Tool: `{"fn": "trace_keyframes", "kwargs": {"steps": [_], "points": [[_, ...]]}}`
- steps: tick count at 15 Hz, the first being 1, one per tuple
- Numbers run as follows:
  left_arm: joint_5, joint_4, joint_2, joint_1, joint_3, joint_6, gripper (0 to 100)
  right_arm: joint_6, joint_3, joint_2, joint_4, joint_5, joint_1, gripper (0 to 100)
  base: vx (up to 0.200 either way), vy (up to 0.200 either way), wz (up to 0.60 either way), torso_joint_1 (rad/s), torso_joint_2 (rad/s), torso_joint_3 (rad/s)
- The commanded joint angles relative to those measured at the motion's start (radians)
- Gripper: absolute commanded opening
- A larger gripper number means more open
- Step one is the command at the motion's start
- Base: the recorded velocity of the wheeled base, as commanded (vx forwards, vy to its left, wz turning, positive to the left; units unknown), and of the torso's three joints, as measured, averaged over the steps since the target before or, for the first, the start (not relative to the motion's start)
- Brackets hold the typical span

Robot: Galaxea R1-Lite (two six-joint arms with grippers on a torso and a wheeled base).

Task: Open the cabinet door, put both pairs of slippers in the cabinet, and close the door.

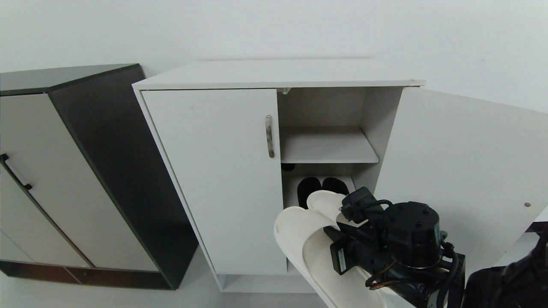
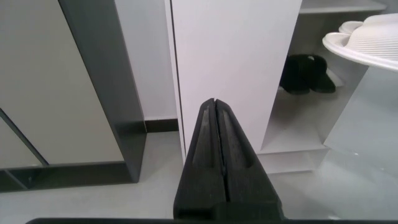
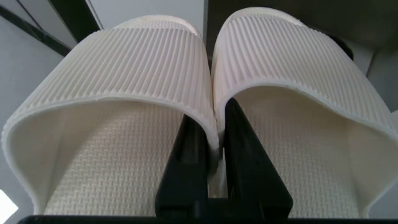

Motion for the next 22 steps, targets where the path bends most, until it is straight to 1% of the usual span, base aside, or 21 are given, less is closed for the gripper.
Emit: {"fn": "trace_keyframes", "kwargs": {"steps": [1,4,6,19,21,22], "points": [[0.0,0.0,0.0,0.0,0.0,0.0,0,0.0,0.0,0.007,-0.001,0.0,0.0,0,0.0,0.0,0.0,-0.041,0.44,0.383],[0.0,0.0,0.0,0.0,0.0,0.0,0,0.0,0.0,0.009,-0.001,0.0,0.0,0,0.0,0.0,0.0,-0.038,0.39,0.361],[0.0,0.0,0.0,0.0,0.0,0.0,0,0.0,0.0,0.01,-0.001,0.0,-0.002,0,0.0,0.0,0.0,0.002,0.13,0.117],[0.0,0.0,0.0,0.0,0.0,-0.002,0,-0.008,0.0,0.036,-0.001,0.012,-0.002,0,0.0,0.0,0.0,0.0,0.0,0.0],[0.0,0.0,0.0,0.0,0.0,0.0,0,-0.009,0.0,0.038,-0.001,0.012,-0.002,0,0.0,0.0,-0.6,0.0,0.0,0.005],[0.0,0.0,0.0,0.0,0.0,-0.002,0,-0.009,0.0,0.038,-0.001,0.012,-0.002,0,0.0,0.0,0.0,0.0,0.0,0.0]]}}
